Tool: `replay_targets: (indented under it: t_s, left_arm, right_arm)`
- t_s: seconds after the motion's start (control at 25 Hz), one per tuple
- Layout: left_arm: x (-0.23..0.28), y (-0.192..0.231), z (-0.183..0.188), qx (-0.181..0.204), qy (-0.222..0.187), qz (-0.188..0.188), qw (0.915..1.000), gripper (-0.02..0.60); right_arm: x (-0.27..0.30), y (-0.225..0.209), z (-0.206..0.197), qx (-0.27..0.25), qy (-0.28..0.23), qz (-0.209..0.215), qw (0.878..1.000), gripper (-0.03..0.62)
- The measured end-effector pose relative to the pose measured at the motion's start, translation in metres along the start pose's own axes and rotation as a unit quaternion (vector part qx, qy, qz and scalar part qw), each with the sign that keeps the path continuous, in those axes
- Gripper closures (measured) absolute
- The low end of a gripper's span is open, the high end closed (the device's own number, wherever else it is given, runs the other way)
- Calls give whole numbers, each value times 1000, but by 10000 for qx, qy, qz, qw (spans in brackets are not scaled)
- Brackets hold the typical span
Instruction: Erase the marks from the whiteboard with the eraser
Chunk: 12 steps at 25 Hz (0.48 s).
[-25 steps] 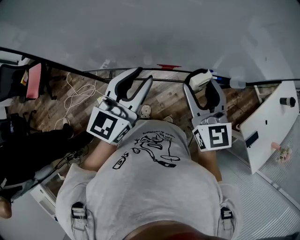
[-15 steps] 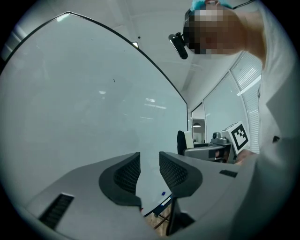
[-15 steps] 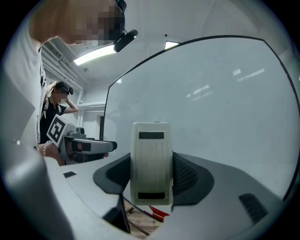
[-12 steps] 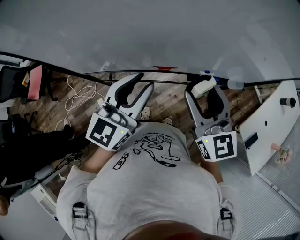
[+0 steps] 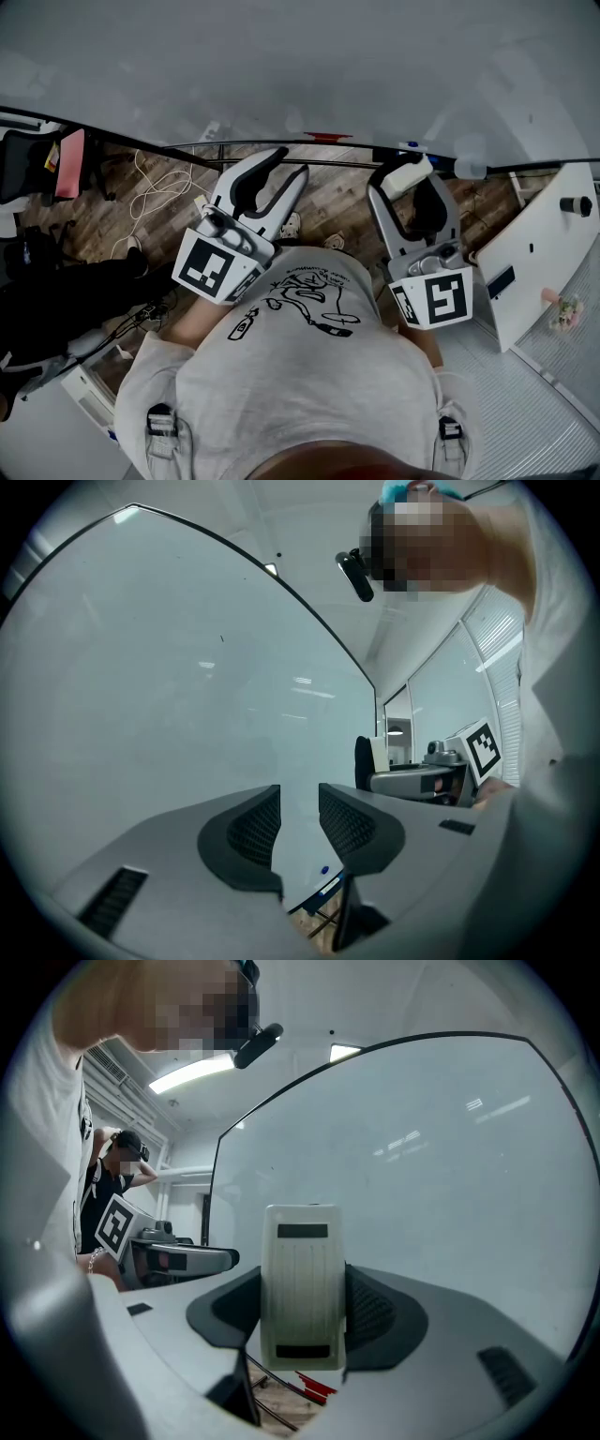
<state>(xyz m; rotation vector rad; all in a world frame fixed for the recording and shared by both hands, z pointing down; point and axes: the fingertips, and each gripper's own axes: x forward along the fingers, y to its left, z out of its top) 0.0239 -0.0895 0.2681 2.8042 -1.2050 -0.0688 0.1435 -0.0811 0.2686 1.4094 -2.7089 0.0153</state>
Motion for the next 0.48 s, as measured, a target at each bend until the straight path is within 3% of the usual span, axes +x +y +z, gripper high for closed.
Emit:
replay_targets:
  t_s: [0.48]
  left_arm:
    - [0, -3, 1, -45, 3, -45, 10000, 445]
  right_arm:
    - [2, 3, 4, 11, -31, 27, 10000, 335]
